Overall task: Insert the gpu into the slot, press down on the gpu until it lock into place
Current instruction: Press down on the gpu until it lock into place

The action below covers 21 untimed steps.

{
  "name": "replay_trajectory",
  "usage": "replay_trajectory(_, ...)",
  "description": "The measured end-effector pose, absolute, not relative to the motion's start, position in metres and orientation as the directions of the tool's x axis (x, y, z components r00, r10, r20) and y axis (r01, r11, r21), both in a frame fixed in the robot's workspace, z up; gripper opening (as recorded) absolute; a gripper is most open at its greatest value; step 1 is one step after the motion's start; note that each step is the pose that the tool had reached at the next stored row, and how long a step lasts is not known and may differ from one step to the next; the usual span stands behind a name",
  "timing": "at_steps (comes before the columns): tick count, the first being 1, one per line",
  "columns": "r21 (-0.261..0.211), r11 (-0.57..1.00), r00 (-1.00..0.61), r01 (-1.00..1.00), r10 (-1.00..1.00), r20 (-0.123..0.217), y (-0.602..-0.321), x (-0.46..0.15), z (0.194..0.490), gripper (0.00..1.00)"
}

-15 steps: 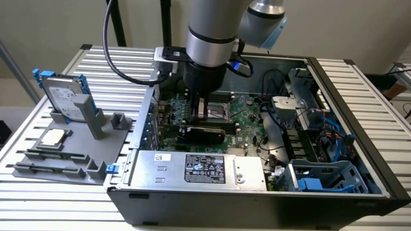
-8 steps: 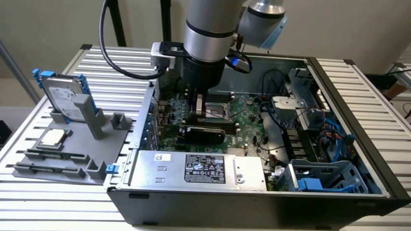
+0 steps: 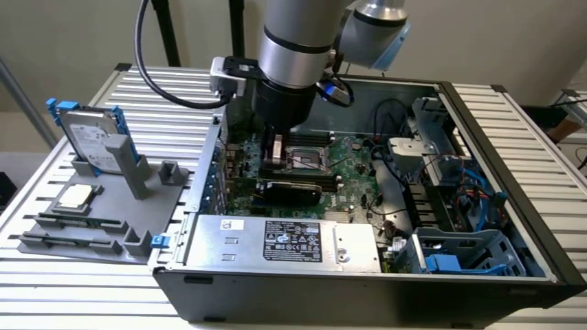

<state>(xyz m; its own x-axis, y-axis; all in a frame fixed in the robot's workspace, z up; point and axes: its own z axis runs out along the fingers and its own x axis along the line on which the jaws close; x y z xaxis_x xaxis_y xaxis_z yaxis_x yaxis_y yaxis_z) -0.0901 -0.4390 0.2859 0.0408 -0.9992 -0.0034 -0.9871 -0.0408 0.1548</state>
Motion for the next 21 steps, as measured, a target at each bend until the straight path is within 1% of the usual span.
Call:
replay_trajectory(13,0.269,-0.05,0.059,-0.962,-0.998,0.025,-0.439,-0.0962,0.2859,0.11)
replay_trajectory(21,0.35,-0.051,0.062,-0.935,-0.998,0.023,-0.439,-0.1,0.2859,0.11)
